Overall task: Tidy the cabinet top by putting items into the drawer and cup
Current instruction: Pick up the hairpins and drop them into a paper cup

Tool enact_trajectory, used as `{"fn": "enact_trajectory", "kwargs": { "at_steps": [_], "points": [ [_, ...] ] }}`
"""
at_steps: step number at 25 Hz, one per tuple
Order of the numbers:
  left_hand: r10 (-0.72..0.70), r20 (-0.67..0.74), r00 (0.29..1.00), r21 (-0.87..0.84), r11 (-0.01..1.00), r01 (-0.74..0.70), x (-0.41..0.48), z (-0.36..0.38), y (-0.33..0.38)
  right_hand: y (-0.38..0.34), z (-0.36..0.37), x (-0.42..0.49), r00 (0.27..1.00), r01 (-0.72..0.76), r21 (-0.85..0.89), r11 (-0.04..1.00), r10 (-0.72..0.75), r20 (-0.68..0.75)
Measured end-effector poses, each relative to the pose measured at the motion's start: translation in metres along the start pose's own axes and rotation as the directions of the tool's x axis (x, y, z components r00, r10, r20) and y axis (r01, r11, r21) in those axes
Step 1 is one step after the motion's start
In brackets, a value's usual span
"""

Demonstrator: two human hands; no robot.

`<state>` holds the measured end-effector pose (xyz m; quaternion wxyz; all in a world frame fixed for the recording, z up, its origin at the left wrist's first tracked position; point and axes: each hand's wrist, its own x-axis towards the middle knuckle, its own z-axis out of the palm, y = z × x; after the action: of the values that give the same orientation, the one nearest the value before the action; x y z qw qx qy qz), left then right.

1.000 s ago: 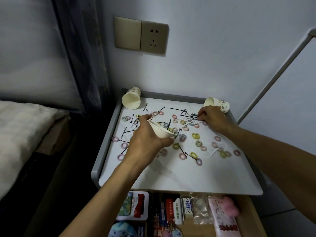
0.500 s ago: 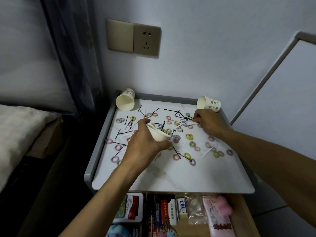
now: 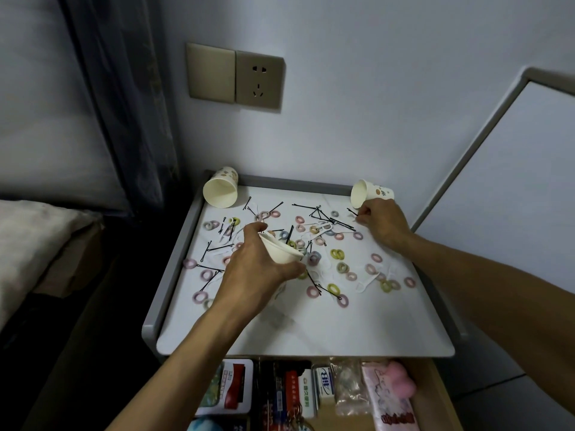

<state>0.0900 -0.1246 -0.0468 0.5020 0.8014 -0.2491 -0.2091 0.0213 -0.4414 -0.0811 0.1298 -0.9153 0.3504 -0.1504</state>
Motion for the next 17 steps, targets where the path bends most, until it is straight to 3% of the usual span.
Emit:
{"fn": "enact_trajectory", "kwargs": {
  "at_steps": [9, 13, 17],
  "points": [
    [-0.001, 0.001, 1.000, -0.011, 1.000, 0.001, -0.001, 0.000, 0.002, 0.003, -0.007, 0.004, 1.000, -0.002, 0.079, 0.997, 0.000, 0.026],
    [-0.003, 0.000, 1.000, -0.011, 1.000, 0.003, -0.002, -0.001, 0.002, 0.008, -0.006, 0.002, 0.993, -0.095, 0.104, 0.990, 0.086, 0.087],
    [-0.002, 0.001, 1.000, -0.015, 1.000, 0.002, -0.003, -0.001, 0.003, 0.008, -0.009, 0.000, 0.994, -0.100, 0.141, 0.985, 0.094, 0.046]
  ]
}}
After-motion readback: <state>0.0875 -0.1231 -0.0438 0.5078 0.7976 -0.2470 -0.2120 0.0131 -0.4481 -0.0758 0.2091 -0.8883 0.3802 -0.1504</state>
